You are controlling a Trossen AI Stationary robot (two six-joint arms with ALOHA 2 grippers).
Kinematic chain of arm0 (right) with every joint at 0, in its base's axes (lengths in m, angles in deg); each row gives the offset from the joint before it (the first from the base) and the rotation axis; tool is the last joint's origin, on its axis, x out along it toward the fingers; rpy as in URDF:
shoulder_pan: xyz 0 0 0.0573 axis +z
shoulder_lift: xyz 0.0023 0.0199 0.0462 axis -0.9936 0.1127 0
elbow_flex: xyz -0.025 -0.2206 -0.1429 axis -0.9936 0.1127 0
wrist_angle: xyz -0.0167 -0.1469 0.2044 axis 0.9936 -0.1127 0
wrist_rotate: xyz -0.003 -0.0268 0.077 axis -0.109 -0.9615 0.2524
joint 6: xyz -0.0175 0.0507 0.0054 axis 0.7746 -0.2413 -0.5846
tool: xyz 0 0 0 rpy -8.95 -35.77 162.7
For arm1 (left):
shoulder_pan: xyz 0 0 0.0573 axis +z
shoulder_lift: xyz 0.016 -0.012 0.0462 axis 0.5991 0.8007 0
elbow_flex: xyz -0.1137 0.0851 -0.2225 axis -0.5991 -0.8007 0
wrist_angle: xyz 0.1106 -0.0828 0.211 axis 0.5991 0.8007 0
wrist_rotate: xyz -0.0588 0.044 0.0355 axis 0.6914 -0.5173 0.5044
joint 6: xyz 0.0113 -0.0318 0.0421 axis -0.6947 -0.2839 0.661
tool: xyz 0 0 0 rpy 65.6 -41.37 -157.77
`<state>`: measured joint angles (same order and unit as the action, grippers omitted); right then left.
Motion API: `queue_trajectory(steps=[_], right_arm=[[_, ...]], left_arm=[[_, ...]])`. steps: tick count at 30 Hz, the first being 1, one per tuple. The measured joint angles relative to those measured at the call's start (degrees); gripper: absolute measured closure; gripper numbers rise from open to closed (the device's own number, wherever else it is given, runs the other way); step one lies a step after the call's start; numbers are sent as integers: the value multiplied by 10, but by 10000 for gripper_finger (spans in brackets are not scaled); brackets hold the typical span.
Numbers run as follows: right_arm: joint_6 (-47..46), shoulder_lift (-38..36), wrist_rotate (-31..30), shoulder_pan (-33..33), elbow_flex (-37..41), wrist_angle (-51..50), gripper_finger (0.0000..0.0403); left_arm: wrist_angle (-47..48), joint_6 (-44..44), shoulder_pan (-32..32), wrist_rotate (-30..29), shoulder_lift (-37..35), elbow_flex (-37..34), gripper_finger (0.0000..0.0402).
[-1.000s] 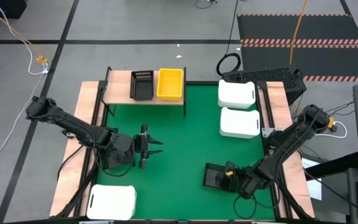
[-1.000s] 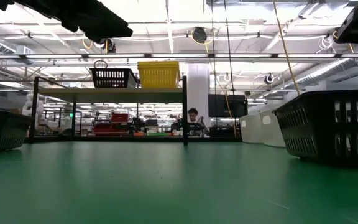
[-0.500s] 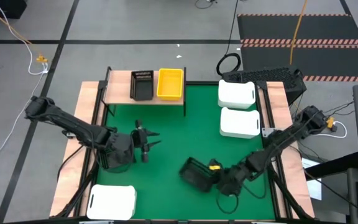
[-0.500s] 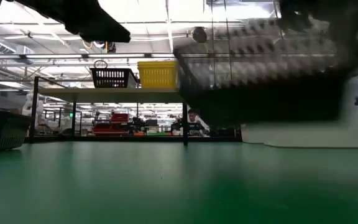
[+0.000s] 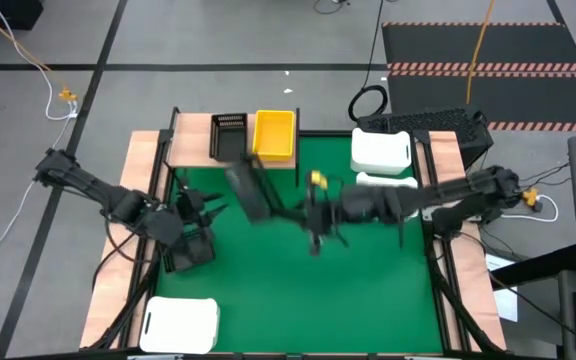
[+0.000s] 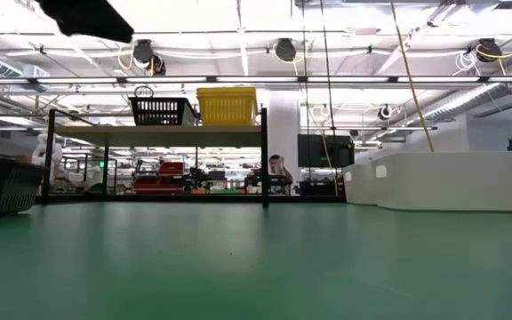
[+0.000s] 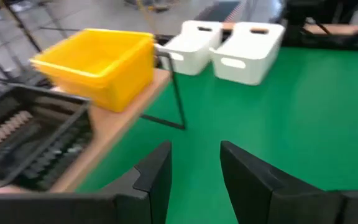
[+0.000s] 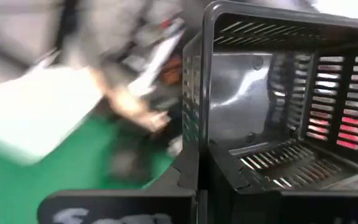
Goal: Stack baskets on shelf by color
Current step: Stack the bottom black bin on top of the other black bin on the shelf
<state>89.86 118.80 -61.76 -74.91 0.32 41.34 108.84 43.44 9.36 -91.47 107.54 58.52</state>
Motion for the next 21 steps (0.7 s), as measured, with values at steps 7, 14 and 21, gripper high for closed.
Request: queue_trajectory(steps=[7,14,21], right_arm=[[4,57,56,-97,-84,9,399],[27,150,62,-150,-84,89,396],[27,239,57,-183,-84,224,394]], left_arm=[[73,-32,-8,-43,-37,1,263],[95,-6,-7,-64,-38,1,263],[94,66,19,-102,-42,1,263]])
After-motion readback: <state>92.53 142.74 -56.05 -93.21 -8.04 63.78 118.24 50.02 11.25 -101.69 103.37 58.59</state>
